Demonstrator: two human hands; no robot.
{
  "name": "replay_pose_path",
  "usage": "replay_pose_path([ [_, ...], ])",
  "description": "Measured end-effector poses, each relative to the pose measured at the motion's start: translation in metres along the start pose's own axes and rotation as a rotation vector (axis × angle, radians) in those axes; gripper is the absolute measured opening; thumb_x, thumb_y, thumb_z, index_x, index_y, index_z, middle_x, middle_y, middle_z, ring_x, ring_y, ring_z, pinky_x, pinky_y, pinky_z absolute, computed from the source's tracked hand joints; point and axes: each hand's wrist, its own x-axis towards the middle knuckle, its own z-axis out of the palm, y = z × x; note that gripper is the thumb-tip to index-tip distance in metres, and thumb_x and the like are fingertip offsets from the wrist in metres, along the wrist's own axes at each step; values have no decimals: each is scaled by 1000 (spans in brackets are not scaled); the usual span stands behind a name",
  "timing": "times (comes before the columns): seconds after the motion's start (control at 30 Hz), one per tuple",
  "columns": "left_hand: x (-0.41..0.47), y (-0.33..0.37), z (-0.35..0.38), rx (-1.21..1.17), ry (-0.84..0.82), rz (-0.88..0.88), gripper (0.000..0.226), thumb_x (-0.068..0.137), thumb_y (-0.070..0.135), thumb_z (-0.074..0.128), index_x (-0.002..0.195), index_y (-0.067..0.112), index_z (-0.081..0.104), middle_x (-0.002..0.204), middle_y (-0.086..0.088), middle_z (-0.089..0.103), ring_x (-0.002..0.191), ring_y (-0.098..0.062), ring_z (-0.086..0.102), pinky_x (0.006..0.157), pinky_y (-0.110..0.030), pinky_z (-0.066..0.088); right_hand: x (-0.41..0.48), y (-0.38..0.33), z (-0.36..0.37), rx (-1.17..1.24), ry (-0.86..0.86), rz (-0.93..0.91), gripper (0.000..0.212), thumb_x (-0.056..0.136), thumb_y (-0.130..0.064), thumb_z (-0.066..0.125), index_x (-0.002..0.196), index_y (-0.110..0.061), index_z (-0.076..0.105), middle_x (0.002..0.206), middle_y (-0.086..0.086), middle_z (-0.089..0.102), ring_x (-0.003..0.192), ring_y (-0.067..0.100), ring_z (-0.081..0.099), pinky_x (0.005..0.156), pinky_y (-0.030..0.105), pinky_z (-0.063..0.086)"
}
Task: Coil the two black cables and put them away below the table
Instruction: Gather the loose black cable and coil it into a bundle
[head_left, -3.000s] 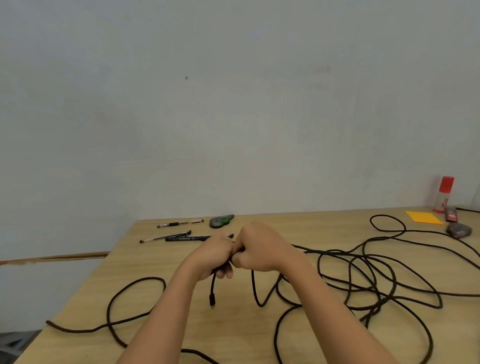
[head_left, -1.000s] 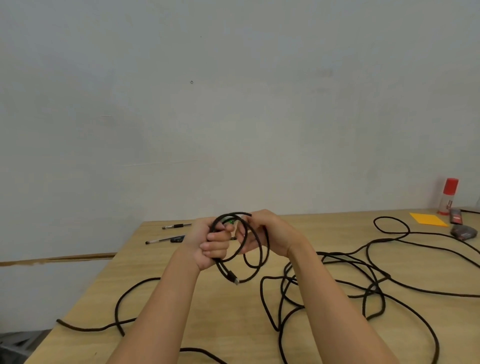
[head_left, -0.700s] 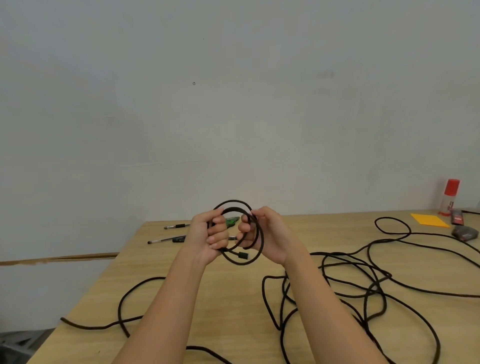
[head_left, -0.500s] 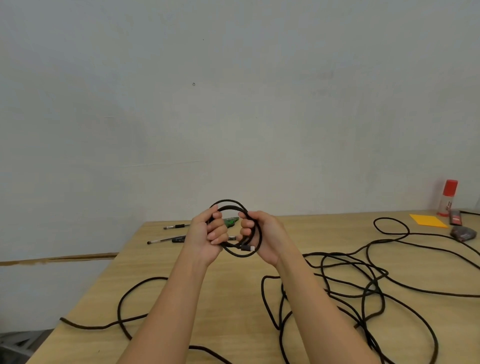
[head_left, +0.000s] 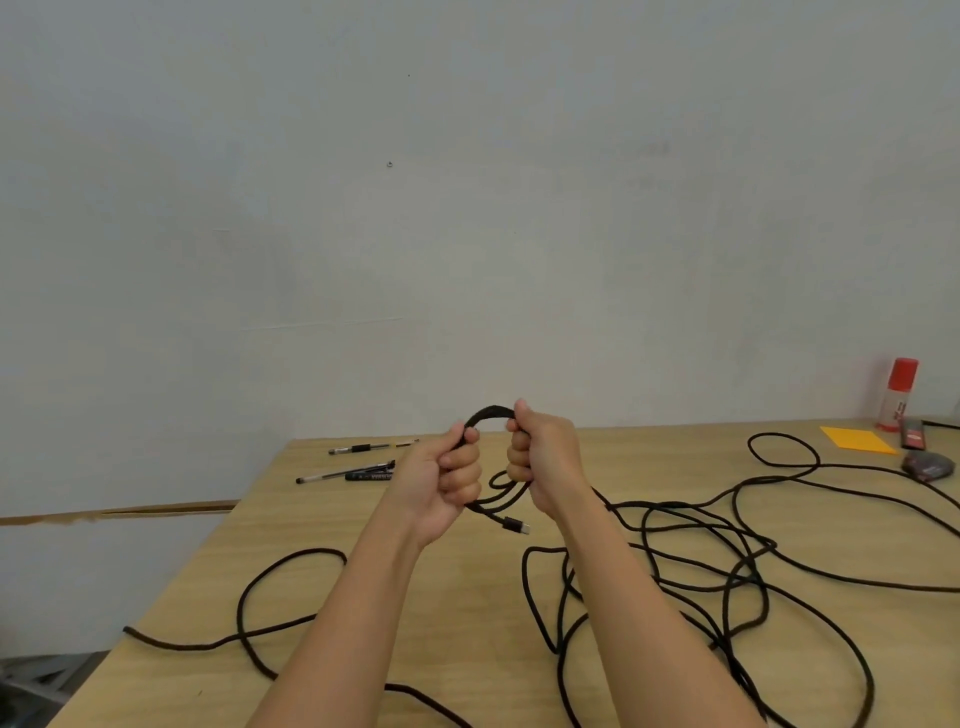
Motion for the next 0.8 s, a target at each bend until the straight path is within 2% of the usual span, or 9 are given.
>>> replay_pose_path([
  [0.07,3,5,4,198,121,88,32,100,19,33,72,12,45,39,11,27,28,-2,19,33,-15,11,-1,2,1,-314,5,-19,25,100,-19,43,92,0,56,63,0,50,51,14,47,50,28,44],
  [0.13,4,8,7,475,234,213,33,101,19,34,70,14,44,39,12,28,32,-3,18,35,-15,11,-2,-1,3,-546,132,-65,23,97,-18,43,100,-1,57,85,5,53,76,19,50,71,36,50],
  [0.2,5,6,7,720,287,325,35,100,20,37,67,15,45,40,13,30,37,-5,21,38,-18,16,-2,-13,4,-413,255,-20,28,94,-22,44,94,2,59,80,12,53,71,23,49,62,35,52],
  [0.27,4,3,11,918,272,455,36,100,18,40,64,16,47,42,13,32,39,-4,25,42,-22,21,-9,-30,8,-268,140,234,40,94,-39,46,94,0,56,75,13,57,63,25,54,52,27,48],
  [0.33,1,1,17,1080,255,575,37,99,17,41,63,18,48,47,8,36,40,-4,31,46,-21,26,-12,-36,5,-345,18,403,52,91,-54,47,103,-4,55,78,12,57,63,22,57,45,23,47],
  [0.47,1,14,14,1117,382,689,37,100,17,39,64,21,48,52,3,37,48,-10,33,52,-26,29,-6,-35,-10,-477,227,227,56,92,-56,43,112,-5,53,83,9,56,70,23,58,53,28,50],
  [0.63,-1,0,23,1344,274,714,30,99,17,40,71,15,50,54,7,46,52,-15,43,55,-30,31,-10,-38,2,-185,-166,551,74,91,-65,37,100,6,55,82,15,60,67,26,63,45,24,52],
  [0.73,-6,-16,23,1627,154,765,31,98,27,36,91,8,59,74,-5,64,69,-28,57,61,-33,35,5,-34,7,103,-168,556,46,91,-44,54,98,2,53,85,11,60,88,26,64,80,35,53],
  [0.8,-7,-21,15,1749,100,792,38,97,32,33,110,9,59,93,-8,68,82,-28,62,66,-32,41,10,-37,5,227,-92,556,40,89,-29,61,102,7,50,78,14,58,77,26,60,75,37,52],
])
